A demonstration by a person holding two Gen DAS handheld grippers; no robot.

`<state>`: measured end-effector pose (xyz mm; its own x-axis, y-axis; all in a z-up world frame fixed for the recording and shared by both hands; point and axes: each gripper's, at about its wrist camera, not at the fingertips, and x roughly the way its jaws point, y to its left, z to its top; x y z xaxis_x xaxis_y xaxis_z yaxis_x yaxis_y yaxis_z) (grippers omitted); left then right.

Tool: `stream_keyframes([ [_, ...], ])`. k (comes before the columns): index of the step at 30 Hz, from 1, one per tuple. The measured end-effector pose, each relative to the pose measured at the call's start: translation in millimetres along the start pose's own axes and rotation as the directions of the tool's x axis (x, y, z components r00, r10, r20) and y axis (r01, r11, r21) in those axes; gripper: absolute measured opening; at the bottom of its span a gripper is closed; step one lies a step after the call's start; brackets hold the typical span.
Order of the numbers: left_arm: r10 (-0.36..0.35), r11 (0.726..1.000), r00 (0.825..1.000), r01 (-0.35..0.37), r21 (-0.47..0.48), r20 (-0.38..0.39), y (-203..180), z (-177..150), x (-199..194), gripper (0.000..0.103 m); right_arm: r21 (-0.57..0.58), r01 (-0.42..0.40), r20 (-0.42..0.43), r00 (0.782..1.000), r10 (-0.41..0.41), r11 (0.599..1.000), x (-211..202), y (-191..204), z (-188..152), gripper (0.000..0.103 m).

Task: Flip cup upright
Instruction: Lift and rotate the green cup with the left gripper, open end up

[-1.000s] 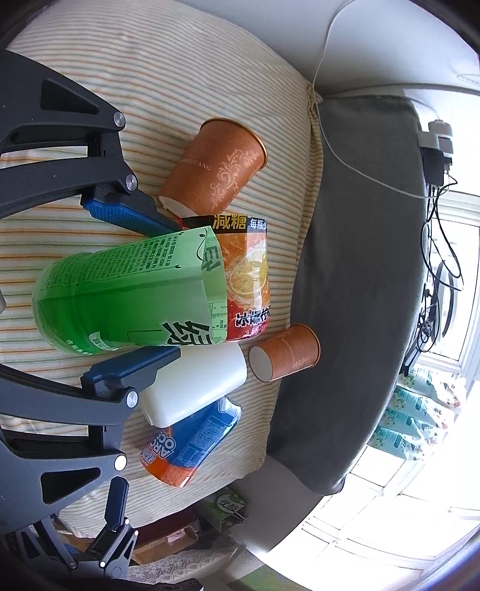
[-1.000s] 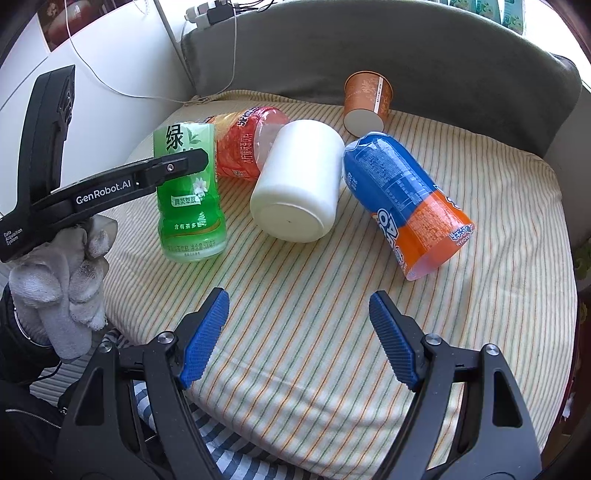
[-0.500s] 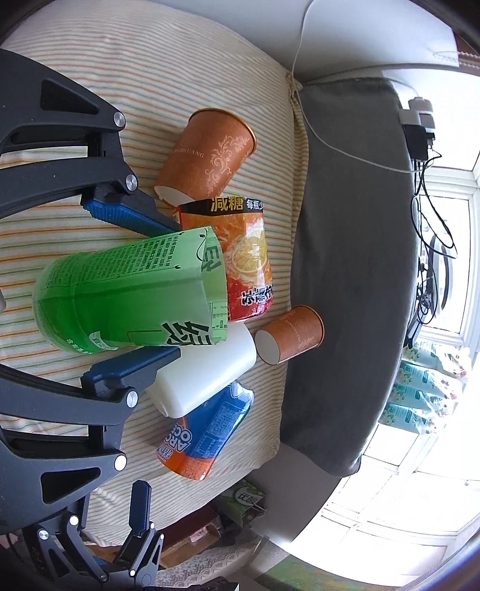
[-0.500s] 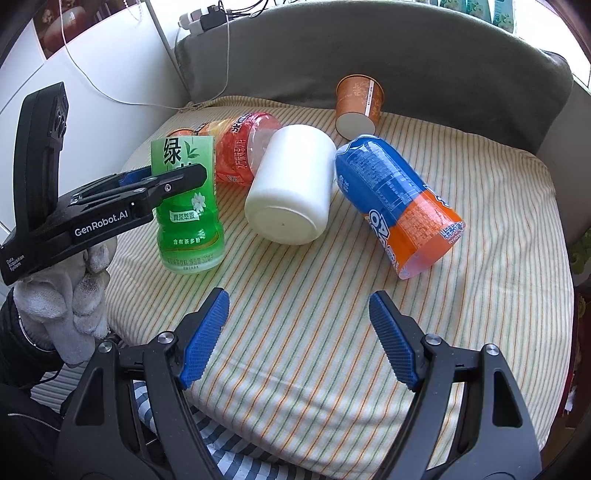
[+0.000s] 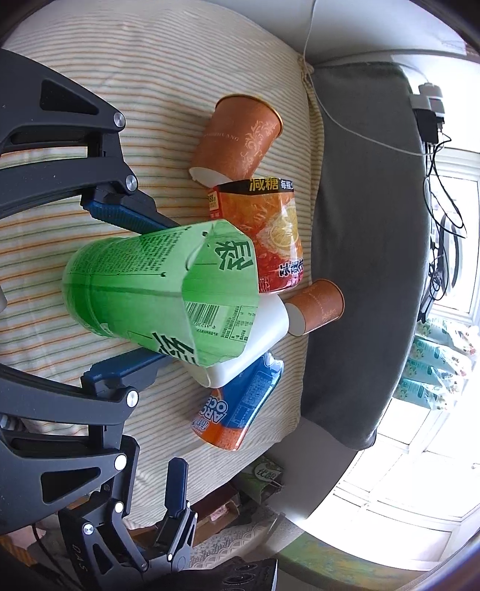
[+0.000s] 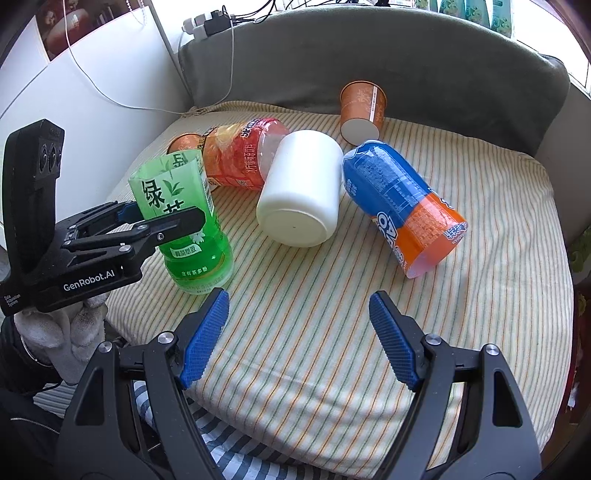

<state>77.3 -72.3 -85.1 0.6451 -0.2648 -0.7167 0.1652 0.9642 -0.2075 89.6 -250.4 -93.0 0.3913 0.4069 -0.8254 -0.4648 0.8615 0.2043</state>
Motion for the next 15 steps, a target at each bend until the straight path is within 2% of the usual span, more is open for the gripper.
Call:
stream_keyframes([
  [15,-0.011,1.0,1.0,0.011,0.028,0.004,-7.4,-9.6,-10.0,0.058,-0.008,0.012,0.018,1.0,-0.012,1.0,-7.2,10.0,-2.2,0.081],
])
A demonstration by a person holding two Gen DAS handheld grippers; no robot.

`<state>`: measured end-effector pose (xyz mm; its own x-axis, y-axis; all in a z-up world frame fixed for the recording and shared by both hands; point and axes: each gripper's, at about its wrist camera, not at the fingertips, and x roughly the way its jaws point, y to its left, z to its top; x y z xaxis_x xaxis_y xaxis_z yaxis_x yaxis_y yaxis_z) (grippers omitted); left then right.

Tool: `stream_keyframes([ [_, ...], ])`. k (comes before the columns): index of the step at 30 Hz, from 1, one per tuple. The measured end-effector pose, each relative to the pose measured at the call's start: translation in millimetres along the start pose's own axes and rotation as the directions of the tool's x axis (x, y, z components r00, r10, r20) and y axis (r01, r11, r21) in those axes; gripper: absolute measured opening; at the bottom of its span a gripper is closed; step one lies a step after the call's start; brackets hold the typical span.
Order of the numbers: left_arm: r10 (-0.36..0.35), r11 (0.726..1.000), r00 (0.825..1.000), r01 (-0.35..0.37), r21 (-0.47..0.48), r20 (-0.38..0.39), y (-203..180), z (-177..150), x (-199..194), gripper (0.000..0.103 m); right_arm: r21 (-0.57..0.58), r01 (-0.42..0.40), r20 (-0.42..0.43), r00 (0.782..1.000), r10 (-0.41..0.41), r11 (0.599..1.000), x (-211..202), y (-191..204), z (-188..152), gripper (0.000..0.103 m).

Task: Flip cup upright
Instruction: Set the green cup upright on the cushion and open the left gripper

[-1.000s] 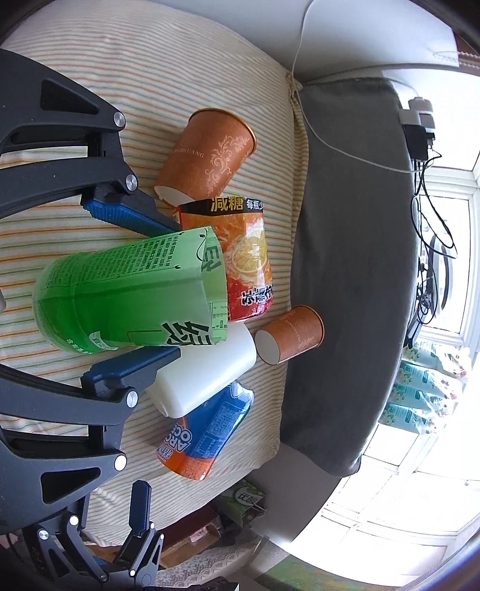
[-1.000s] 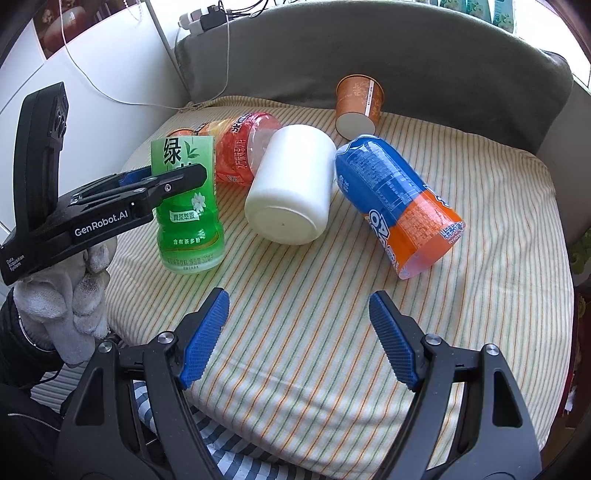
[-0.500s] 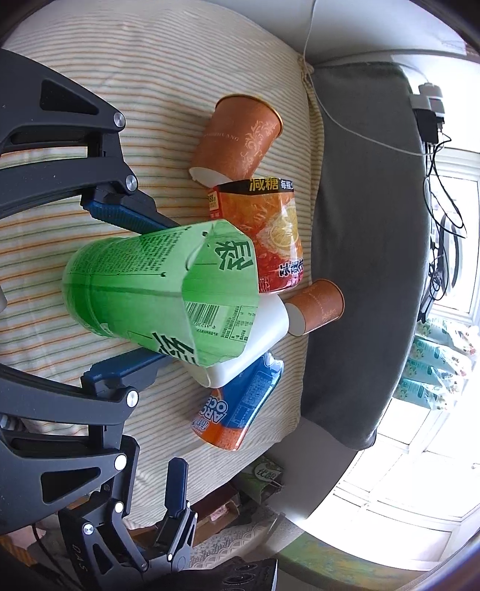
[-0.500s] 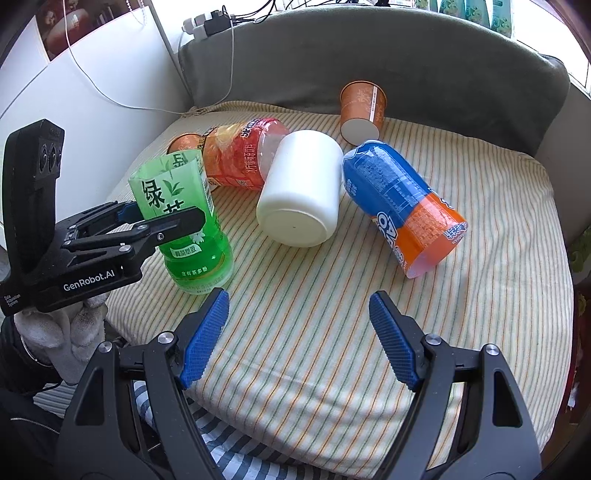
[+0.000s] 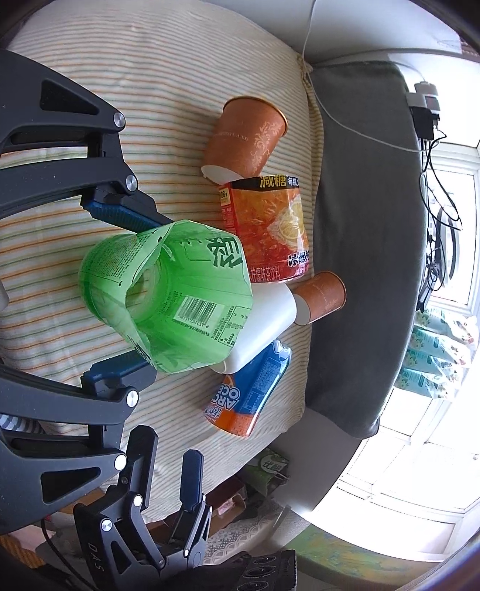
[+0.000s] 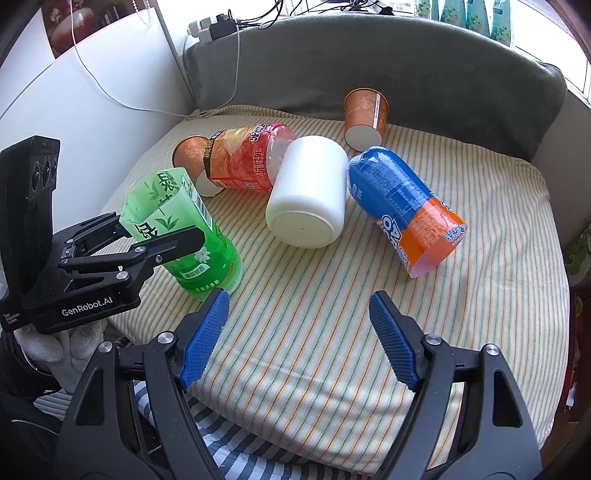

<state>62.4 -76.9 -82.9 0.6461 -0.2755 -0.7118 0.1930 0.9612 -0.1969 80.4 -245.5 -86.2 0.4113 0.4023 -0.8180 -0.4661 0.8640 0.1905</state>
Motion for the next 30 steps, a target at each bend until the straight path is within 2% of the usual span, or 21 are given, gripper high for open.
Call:
stream_keyframes([
  [6,0.002,1.0,1.0,-0.002,0.01,0.0,-2.4,-1.6,-0.6,0.059,0.001,0.003,0.004,1.0,-0.003,1.0,-4.7,3.2,-2.8,0.081],
  [7,-0.001,1.0,1.0,0.001,0.012,-0.001,-2.2,-2.3,-1.4,0.064,0.002,0.004,0.005,1.0,-0.004,1.0,-5.5,3.6,-3.6,0.081],
  [14,-0.004,0.999,1.0,0.004,0.042,0.015,-8.3,-1.2,-3.2,0.076,0.008,0.009,0.019,1.0,-0.009,1.0,-10.5,5.2,-8.8,0.081],
  [15,-0.008,0.999,1.0,0.007,0.043,0.016,-8.0,-1.1,-3.3,0.08,0.009,0.009,0.021,1.0,-0.009,1.0,-10.8,5.3,-9.5,0.081],
  [24,0.0,0.999,1.0,-0.001,0.049,0.021,-6.5,-3.8,-11.3,0.081,0.028,0.008,0.051,0.999,-0.009,1.0,-15.9,6.5,-14.9,0.081],
  [30,0.025,0.998,0.998,-0.027,0.053,0.049,-1.8,-8.5,-26.1,0.081,0.018,0.025,0.117,0.993,-0.027,1.0,-26.0,15.7,-20.0,0.081],
])
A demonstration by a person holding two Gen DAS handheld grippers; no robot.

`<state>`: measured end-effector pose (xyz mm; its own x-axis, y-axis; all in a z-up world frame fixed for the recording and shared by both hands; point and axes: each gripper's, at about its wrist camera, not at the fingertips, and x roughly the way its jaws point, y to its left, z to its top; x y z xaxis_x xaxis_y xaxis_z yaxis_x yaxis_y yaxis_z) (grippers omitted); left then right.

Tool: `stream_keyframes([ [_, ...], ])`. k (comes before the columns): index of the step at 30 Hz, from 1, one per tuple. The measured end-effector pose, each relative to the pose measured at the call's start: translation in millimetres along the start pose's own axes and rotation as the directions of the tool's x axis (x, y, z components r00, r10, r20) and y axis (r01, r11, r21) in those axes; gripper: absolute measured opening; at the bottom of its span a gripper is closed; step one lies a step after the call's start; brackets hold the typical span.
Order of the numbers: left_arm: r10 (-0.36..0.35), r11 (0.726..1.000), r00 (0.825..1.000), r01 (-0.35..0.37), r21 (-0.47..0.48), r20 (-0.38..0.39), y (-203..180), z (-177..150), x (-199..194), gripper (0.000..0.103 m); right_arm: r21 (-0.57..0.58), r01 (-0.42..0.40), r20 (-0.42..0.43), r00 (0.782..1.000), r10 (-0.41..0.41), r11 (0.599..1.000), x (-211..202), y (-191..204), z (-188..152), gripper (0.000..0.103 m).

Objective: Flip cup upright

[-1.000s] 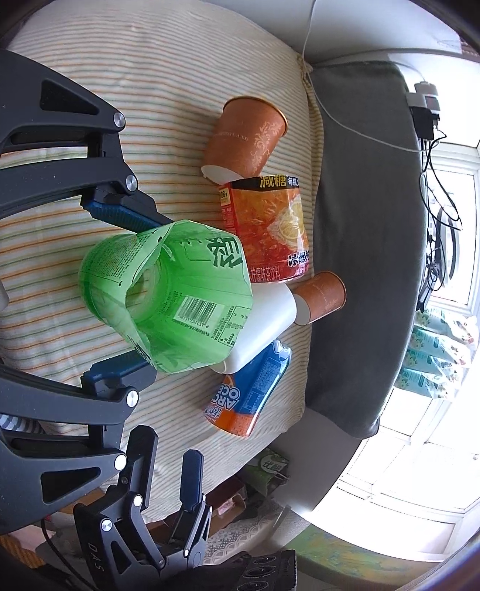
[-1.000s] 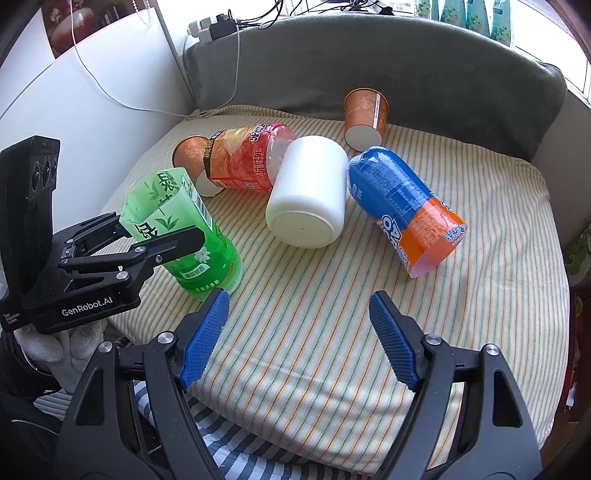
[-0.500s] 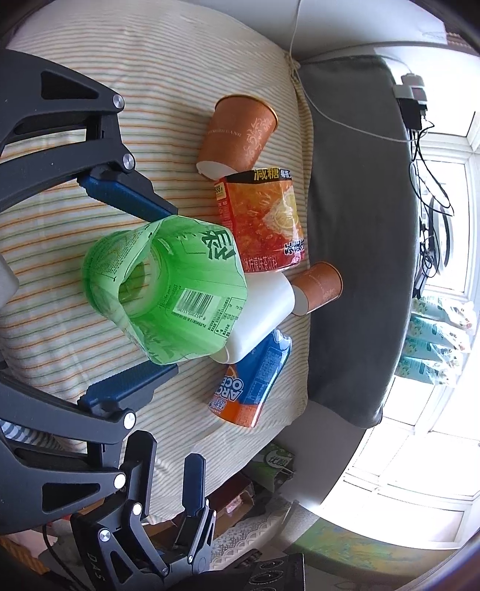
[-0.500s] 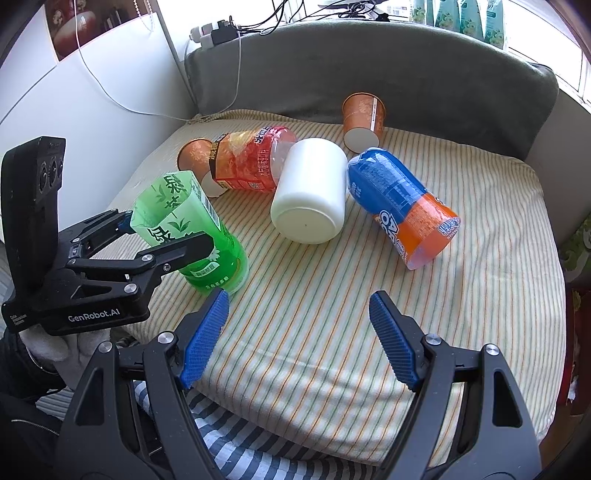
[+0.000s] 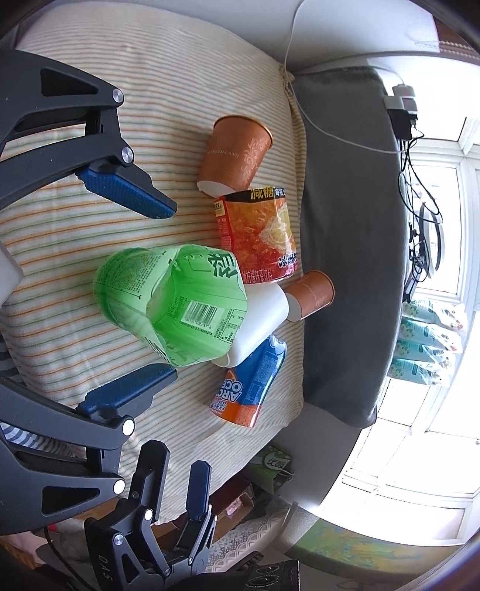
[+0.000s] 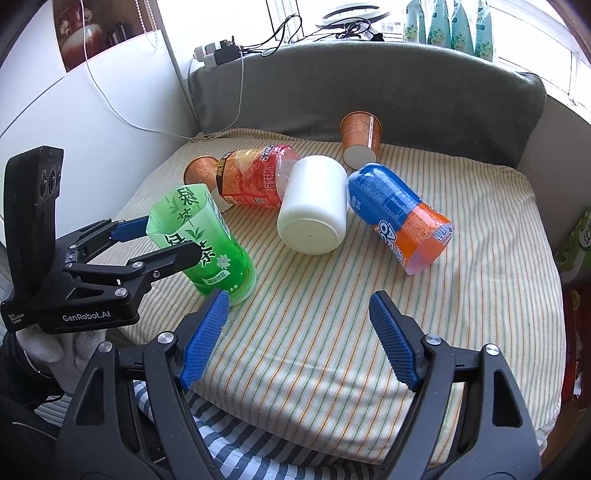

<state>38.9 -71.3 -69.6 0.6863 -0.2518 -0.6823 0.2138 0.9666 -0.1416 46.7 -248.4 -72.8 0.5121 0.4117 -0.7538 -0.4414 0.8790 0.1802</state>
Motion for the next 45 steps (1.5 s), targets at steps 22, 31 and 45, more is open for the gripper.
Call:
stream_keyframes([
  [22,0.164,0.985,0.925,-0.171,-0.01,0.342,4.0,-29.2,-85.8,0.085,0.095,0.203,0.412,0.883,-0.224,0.975,-57.3,25.9,-24.9,0.103],
  [31,0.187,0.982,0.914,-0.19,-0.027,0.36,2.4,-31.3,-92.1,0.097,0.11,0.236,0.443,0.858,-0.26,0.965,-63.8,28.1,-29.0,0.103],
  [45,0.189,0.982,0.918,-0.187,-0.039,0.349,4.1,-34.5,-92.7,0.098,0.128,0.236,0.436,0.859,-0.268,0.963,-64.7,24.3,-31.8,0.103],
])
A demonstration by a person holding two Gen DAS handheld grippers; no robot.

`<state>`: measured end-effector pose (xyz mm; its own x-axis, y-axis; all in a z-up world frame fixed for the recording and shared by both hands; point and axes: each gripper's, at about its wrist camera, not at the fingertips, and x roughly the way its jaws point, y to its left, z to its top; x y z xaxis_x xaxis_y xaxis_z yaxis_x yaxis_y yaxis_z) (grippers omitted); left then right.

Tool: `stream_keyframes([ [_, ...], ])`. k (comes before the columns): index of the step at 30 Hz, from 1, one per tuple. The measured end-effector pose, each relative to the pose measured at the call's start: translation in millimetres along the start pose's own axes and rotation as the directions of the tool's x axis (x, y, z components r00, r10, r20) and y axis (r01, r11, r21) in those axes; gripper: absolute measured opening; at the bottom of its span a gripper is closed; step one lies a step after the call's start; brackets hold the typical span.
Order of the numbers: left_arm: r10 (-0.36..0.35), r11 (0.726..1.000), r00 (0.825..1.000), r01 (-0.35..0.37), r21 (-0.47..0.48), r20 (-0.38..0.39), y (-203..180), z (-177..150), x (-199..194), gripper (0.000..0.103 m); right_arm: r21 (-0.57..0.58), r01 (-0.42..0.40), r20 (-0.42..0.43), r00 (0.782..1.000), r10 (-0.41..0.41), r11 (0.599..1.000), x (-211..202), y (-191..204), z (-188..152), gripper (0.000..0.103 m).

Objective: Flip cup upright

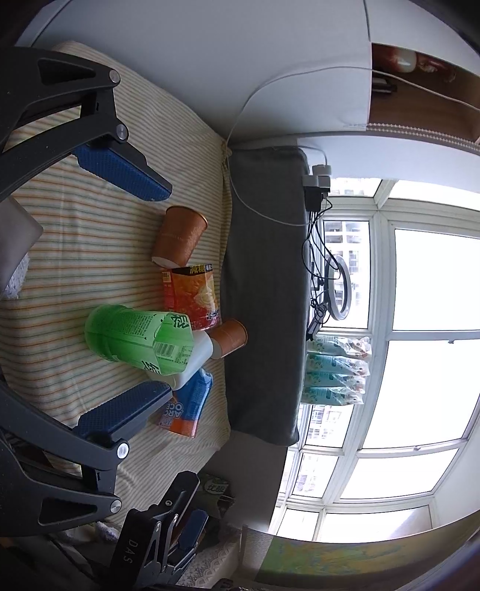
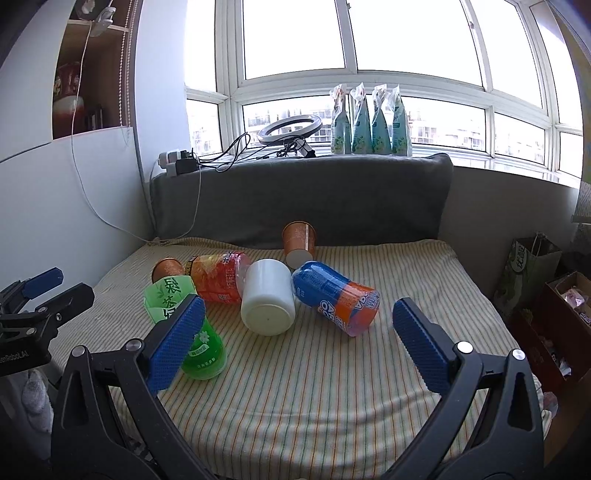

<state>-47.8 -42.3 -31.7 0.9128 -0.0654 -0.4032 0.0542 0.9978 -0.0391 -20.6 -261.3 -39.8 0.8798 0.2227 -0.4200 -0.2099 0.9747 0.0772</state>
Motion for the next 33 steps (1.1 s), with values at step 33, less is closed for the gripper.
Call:
stream_keyframes([
  [33,0.005,1.0,1.0,-0.005,0.011,0.012,-0.2,2.5,-4.0,0.098,0.007,0.006,0.011,1.0,-0.006,1.0,-2.1,-0.5,2.6,0.103],
])
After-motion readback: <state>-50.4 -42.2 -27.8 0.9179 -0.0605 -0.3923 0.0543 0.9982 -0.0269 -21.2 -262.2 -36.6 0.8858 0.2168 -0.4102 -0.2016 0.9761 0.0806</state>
